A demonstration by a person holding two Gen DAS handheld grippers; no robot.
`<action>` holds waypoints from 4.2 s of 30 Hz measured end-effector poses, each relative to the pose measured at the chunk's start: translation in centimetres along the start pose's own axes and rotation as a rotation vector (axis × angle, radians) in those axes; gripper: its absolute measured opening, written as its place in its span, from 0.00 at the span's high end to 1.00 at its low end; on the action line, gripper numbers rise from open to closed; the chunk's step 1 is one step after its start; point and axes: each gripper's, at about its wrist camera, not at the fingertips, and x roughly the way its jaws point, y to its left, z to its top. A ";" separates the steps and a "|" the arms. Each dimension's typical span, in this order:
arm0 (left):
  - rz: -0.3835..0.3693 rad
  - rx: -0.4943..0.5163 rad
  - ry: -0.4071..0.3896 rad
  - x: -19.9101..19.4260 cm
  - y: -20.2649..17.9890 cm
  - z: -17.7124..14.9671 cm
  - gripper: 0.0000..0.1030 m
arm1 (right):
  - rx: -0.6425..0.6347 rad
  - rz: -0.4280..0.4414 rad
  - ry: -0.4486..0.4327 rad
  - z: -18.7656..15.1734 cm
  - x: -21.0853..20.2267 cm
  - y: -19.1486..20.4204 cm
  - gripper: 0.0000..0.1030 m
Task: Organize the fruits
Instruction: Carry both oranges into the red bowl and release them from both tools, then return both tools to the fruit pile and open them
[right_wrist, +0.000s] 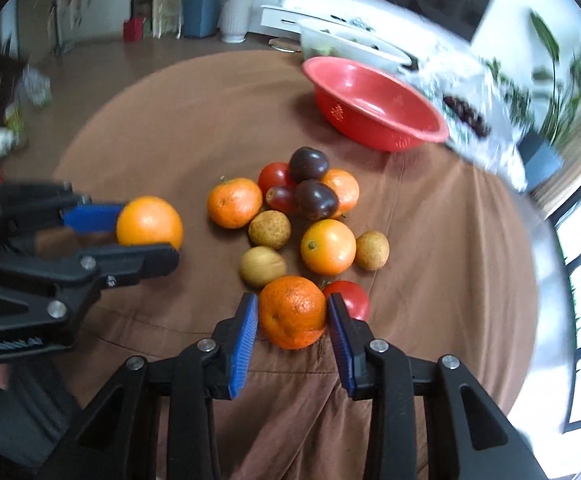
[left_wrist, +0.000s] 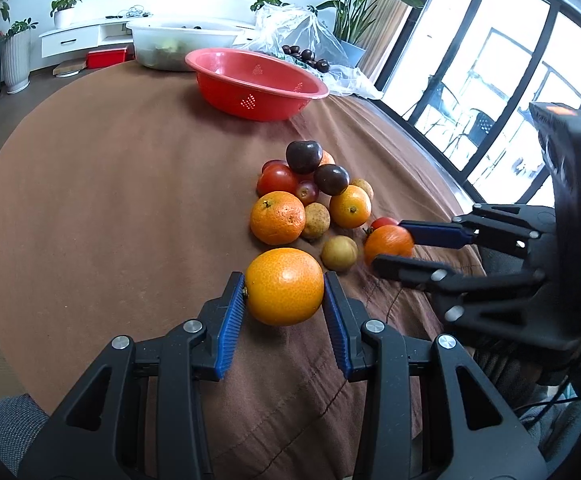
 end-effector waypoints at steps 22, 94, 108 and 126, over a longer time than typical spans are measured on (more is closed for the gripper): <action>-0.003 -0.012 -0.002 -0.2 0.0 0.4 0.65 | 0.223 0.278 -0.083 -0.5 -1.4 -5.1 0.63; 0.211 0.244 -0.094 3.7 0.3 17.7 0.00 | 0.173 0.216 -0.276 10.6 -0.8 -16.1 0.17; 0.277 0.103 -0.026 -0.8 -3.1 1.9 0.00 | 0.122 0.235 -0.131 -1.5 -0.3 -8.1 0.29; 0.226 0.109 0.005 0.2 -3.8 1.3 0.00 | 0.018 0.231 -0.057 -1.8 3.0 -5.6 0.55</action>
